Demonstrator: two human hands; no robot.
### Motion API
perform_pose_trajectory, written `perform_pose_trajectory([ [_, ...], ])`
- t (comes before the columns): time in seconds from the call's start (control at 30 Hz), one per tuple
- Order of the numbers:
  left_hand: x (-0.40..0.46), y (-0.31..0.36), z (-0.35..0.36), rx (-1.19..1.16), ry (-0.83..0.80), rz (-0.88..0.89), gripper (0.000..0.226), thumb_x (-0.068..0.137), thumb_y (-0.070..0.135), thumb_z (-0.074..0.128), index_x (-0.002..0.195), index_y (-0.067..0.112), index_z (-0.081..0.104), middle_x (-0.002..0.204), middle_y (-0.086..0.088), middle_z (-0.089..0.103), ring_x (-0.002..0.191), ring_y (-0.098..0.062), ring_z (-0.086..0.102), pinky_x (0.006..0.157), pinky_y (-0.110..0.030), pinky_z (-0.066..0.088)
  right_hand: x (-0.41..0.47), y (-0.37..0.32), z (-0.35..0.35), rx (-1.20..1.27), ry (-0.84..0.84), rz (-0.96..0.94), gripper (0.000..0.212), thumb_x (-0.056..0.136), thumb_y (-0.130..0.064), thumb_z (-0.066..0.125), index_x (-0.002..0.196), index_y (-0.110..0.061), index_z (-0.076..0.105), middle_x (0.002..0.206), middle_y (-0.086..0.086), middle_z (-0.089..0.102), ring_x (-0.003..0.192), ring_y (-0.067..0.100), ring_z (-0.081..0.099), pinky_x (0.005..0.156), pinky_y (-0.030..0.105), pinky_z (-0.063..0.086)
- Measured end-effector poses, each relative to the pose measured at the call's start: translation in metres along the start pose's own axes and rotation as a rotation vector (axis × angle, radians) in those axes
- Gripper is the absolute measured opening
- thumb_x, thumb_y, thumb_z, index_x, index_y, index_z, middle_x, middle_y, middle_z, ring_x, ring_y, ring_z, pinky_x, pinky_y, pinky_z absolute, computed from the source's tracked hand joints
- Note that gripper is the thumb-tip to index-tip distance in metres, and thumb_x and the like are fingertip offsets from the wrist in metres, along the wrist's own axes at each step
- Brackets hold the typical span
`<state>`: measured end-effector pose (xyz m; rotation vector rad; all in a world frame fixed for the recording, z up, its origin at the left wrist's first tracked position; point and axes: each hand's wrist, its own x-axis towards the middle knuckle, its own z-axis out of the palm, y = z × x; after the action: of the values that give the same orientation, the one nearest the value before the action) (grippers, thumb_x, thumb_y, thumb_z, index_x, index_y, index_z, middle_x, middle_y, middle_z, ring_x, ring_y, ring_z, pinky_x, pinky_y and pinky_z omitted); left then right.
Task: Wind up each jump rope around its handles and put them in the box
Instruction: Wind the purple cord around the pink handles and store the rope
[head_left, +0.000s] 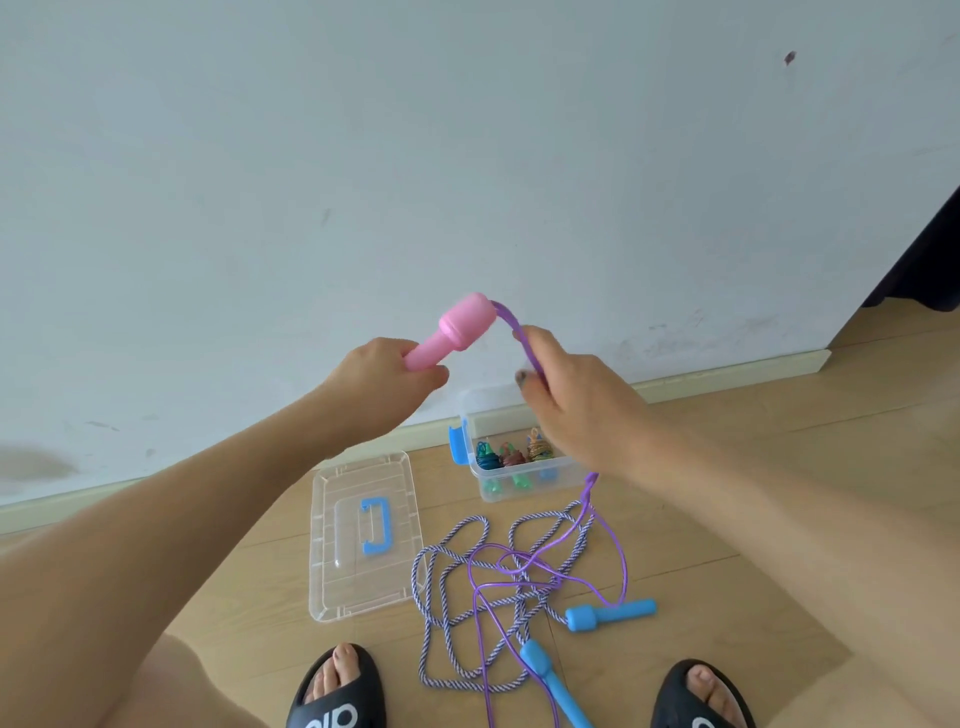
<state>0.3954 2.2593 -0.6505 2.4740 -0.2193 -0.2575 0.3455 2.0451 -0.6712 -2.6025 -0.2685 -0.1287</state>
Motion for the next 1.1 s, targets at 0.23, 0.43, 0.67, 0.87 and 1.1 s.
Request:
perform_pose_trajectory([
  [0.23, 0.004, -0.007, 0.018, 0.172, -0.027, -0.111, 0.020, 0.090, 0.028, 0.053, 0.081, 0.011, 0.058, 0.074, -0.002, 0.057, 0.061, -0.019, 0.049, 0.055, -0.027, 0.038, -0.025, -0.035, 0.030, -0.634, -0.195, -0.160, 0.065, 0.090, -0.005, 0.047, 0.147, 0.007, 0.020, 0.109, 0.011, 0.062, 0.088, 0.029, 0.067, 0.045, 0.031, 0.022],
  [0.43, -0.004, -0.007, 0.025, 0.708, 0.041, 0.112, 0.021, 0.092, 0.039, 0.044, 0.083, 0.020, 0.049, 0.074, 0.002, 0.052, 0.066, -0.022, 0.055, 0.057, -0.029, 0.038, -0.021, -0.051, 0.023, -0.310, -0.061, -0.296, 0.013, 0.094, -0.012, 0.048, 0.089, -0.023, 0.052, 0.090, 0.001, 0.067, 0.082, 0.027, 0.064, 0.055, 0.030, 0.032],
  [0.67, -0.013, 0.004, 0.039, 1.083, 0.122, 0.540, 0.029, 0.099, 0.043, 0.034, 0.098, 0.018, 0.046, 0.068, 0.001, 0.045, 0.058, -0.028, 0.043, 0.051, -0.031, 0.028, -0.005, -0.028, -0.020, 0.020, -0.240, -0.190, 0.014, 0.086, -0.028, 0.064, 0.073, -0.022, 0.066, 0.069, -0.007, 0.065, 0.066, 0.009, 0.057, 0.061, 0.028, 0.045],
  [0.87, -0.023, 0.003, 0.040, 0.928, 0.190, 0.800, 0.025, 0.088, 0.041, 0.053, 0.082, 0.016, 0.053, 0.058, 0.001, 0.056, 0.041, -0.029, 0.039, 0.045, -0.026, 0.023, 0.006, -0.006, -0.045, 0.494, -0.356, -0.011, 0.022, 0.079, -0.028, 0.082, 0.071, -0.012, 0.069, 0.065, 0.000, 0.060, 0.061, 0.010, 0.049, 0.060, 0.023, 0.039],
  [1.1, -0.039, 0.018, 0.029, 0.697, 0.257, 0.932, 0.020, 0.078, 0.035, 0.053, 0.074, 0.016, 0.051, 0.051, 0.003, 0.050, 0.035, -0.029, 0.040, 0.041, -0.022, 0.028, 0.013, 0.005, -0.032, 0.490, -0.203, 0.097, 0.060, 0.088, -0.046, 0.070, 0.062, 0.004, 0.049, 0.058, 0.007, 0.037, 0.051, 0.014, 0.030, 0.046, 0.021, 0.026],
])
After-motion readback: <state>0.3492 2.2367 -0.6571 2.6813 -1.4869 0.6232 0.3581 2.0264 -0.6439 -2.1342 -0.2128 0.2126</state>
